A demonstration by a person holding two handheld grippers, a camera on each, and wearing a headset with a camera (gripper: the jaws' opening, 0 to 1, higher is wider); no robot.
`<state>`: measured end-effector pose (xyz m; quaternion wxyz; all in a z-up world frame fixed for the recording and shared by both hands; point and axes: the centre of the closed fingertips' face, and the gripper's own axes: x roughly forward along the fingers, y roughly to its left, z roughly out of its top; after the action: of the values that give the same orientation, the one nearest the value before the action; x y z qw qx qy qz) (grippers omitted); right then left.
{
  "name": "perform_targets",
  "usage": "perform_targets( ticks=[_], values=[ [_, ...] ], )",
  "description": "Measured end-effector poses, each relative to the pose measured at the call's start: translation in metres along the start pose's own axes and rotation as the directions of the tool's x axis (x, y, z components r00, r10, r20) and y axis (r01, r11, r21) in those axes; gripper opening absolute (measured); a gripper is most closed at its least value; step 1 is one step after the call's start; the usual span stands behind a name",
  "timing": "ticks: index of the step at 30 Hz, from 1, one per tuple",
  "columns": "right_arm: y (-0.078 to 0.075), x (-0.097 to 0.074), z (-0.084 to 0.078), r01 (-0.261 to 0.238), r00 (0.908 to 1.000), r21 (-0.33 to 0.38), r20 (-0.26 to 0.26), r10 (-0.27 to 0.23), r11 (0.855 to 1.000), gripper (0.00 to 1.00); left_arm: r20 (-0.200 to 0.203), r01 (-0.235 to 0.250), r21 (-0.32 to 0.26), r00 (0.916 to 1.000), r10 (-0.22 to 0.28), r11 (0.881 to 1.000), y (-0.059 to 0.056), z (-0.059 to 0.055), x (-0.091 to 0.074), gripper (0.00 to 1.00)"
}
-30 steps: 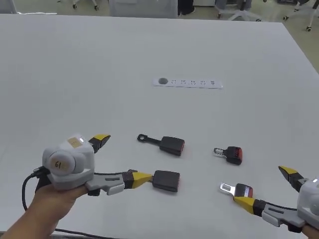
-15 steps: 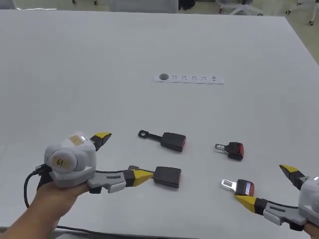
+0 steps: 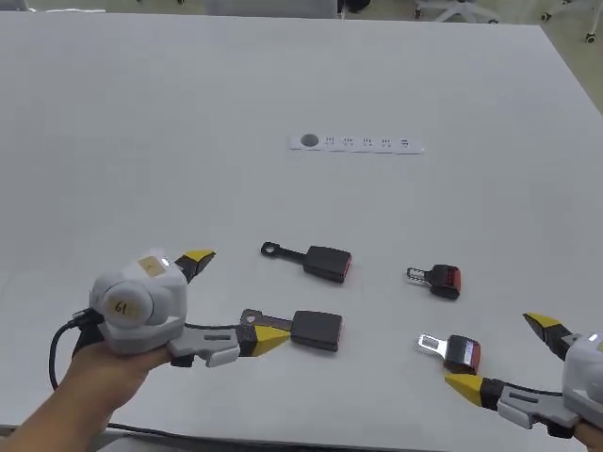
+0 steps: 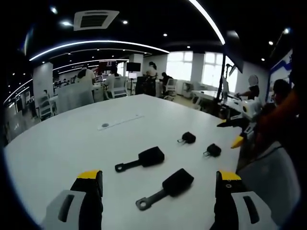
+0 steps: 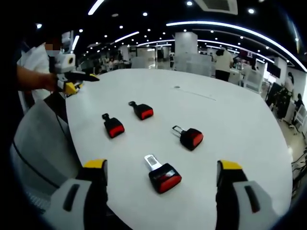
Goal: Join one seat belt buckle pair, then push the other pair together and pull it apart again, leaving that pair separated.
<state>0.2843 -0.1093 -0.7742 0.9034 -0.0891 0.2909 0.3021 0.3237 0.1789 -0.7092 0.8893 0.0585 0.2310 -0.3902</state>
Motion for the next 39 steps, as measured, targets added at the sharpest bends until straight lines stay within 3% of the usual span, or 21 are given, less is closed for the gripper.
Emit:
perform_targets(
  ticks=[11, 23, 25, 28, 34, 39],
  values=[
    [0.003, 0.004, -0.008, -0.056, 0.9975, -0.026, -0.045, 0.055, 0.998, 0.94, -0.053, 0.043, 0.065, 0.9978, -0.039, 0.997, -0.006, -0.01, 0.013, 0.99],
    [0.004, 0.01, -0.02, -0.104, 0.9891, -0.06, -0.111, 0.097, 0.993, 0.88, -0.083, 0.103, 0.074, 0.9918, -0.097, 0.992, -0.013, -0.016, 0.033, 0.98],
    [0.005, 0.013, -0.024, -0.12, 0.9853, -0.062, -0.129, 0.112, 0.991, 0.86, -0.106, 0.127, 0.081, 0.9874, -0.118, 0.989, -0.017, -0.022, 0.038, 0.97],
    [0.003, 0.016, -0.03, -0.131, 0.9812, -0.063, -0.151, 0.12, 0.989, 0.85, -0.177, 0.153, 0.096, 0.9748, -0.135, 0.984, -0.02, -0.034, 0.045, 0.96],
    [0.003, 0.022, -0.033, -0.162, 0.9734, -0.063, -0.174, 0.149, 0.985, 0.81, -0.195, 0.186, 0.1, 0.9671, -0.164, 0.978, -0.023, -0.041, 0.058, 0.95],
    [0.003, 0.027, -0.036, -0.194, 0.9646, -0.076, -0.196, 0.176, 0.978, 0.8, -0.243, 0.227, 0.124, 0.9508, -0.192, 0.966, -0.027, -0.051, 0.071, 0.95]
  ],
)
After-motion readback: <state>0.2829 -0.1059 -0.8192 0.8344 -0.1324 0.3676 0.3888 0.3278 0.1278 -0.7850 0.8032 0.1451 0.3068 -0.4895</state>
